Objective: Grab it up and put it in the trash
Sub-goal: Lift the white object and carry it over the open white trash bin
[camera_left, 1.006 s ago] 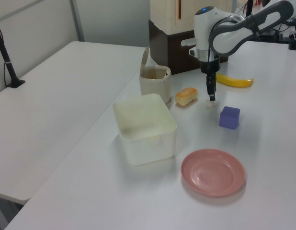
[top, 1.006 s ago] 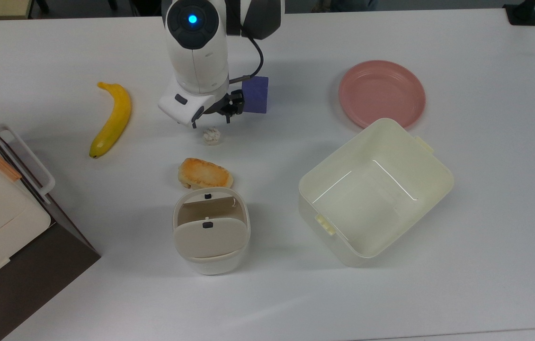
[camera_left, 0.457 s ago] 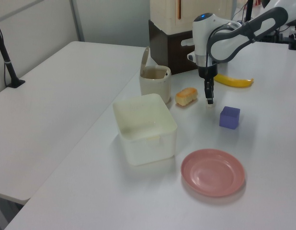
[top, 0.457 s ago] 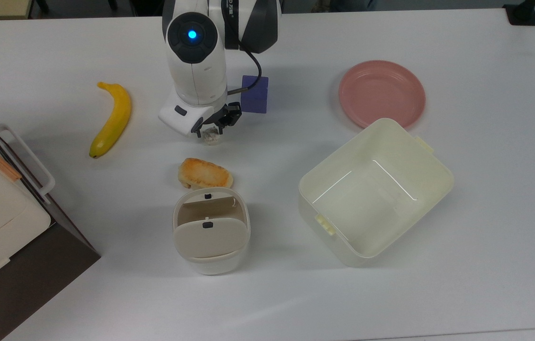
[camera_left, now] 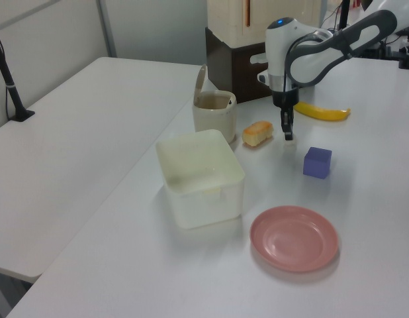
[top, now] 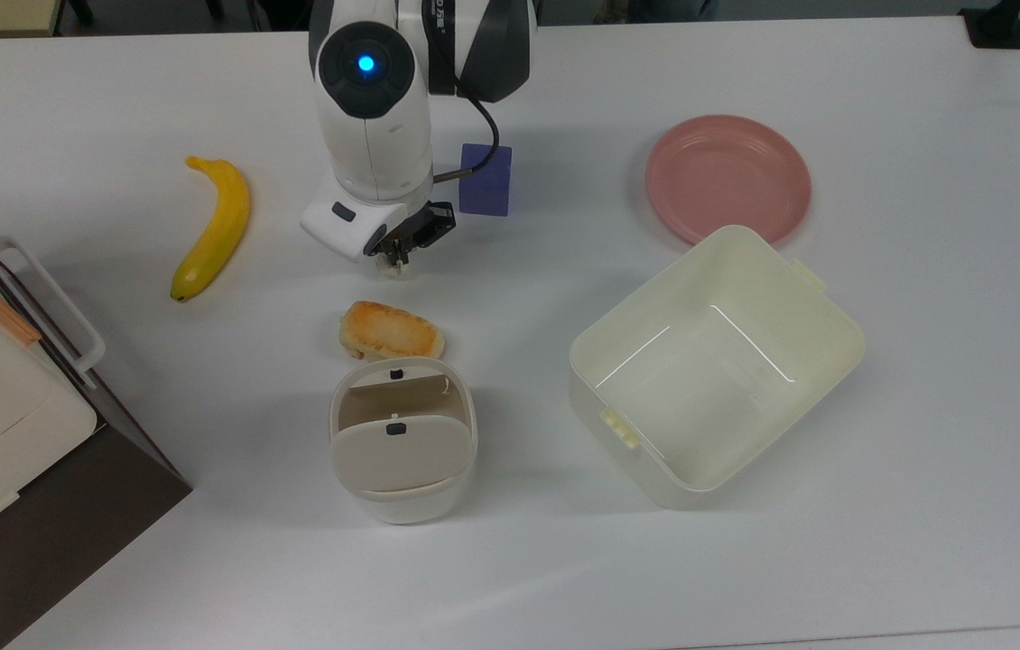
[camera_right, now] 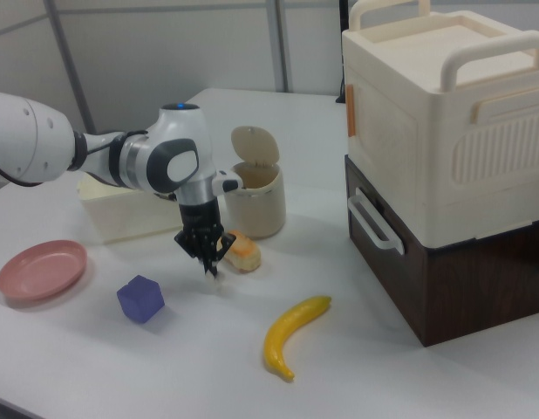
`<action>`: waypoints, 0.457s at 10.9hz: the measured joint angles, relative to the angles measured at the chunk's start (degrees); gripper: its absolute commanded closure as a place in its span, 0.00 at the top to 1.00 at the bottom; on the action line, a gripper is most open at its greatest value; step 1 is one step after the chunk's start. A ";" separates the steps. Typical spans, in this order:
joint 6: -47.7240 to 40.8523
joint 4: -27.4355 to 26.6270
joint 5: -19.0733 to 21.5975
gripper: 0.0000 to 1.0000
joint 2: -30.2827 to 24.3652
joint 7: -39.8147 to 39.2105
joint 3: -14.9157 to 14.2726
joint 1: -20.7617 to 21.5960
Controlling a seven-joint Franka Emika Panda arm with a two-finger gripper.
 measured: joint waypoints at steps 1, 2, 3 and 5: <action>0.01 1.50 0.00 0.04 -0.34 0.00 -0.04 -0.04; 0.00 3.80 0.71 0.05 -0.91 0.00 -0.12 -0.14; -0.03 6.82 3.30 0.06 -1.41 0.01 -0.23 -0.30; -0.06 13.30 9.52 0.12 -2.16 0.01 -1.54 -0.34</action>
